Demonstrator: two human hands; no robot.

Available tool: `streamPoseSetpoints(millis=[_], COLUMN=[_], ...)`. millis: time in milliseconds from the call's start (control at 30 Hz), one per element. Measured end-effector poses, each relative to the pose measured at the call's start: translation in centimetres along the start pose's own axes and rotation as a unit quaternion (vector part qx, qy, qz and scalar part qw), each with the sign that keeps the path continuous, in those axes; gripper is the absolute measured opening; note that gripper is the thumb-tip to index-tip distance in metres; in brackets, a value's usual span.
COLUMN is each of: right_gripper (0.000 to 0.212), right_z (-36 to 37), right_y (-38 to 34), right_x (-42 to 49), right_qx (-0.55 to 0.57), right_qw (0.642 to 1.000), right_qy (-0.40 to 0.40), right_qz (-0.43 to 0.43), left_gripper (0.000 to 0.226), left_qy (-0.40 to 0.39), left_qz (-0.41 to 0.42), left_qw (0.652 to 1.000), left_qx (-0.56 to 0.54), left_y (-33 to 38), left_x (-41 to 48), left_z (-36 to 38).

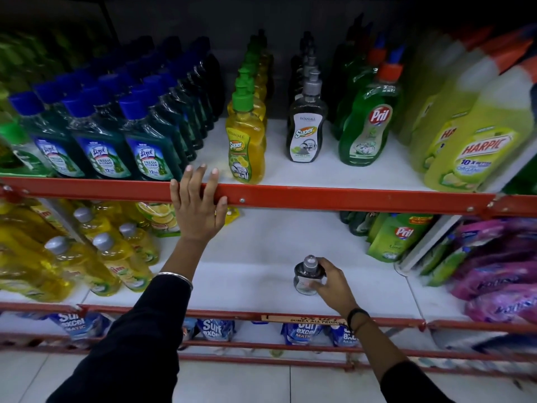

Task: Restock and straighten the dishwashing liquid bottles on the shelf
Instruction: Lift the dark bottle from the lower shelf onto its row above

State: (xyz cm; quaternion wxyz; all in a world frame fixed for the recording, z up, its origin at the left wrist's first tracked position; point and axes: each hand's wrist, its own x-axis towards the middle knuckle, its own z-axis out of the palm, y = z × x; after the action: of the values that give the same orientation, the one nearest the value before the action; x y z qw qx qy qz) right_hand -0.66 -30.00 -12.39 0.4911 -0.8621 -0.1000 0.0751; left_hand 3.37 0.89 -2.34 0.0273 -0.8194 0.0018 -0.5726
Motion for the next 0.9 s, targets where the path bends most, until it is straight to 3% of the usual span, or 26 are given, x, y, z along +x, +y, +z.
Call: streamPoseSetpoints(millis=[300,567,700,900], right_gripper=[0.047,0.048,0.041,0.047], right_z=[-5.0,-9.8,-11.2,-10.6], right_y=[-8.8,-19.4,-22.3,-22.4], right_x=[-1.9,-0.5,2.6,6.7], right_qx=[0.049,0.181,0.222,0.177], right_qw=[0.99,0.934,0.906,0.928], right_qy=[0.096,0.216,0.275,0.26], right_qz=[-0.094,-0.221,-0.233,-0.199], left_gripper=[0.05,0.05,0.05,0.049], left_qy=[-0.014,-0.02,-0.015,-0.002], left_qz=[-0.008,-0.01,-0.008,-0.003], left_qw=[1.0,1.0,1.0,1.0], left_qx=[0.014,0.014,0.013,0.013], left_y=[0.1,0.1,0.1,0.1], left_x=[-0.1,0.0,0.1,0.2], left_z=[0.0,-0.1,-0.1,0.0])
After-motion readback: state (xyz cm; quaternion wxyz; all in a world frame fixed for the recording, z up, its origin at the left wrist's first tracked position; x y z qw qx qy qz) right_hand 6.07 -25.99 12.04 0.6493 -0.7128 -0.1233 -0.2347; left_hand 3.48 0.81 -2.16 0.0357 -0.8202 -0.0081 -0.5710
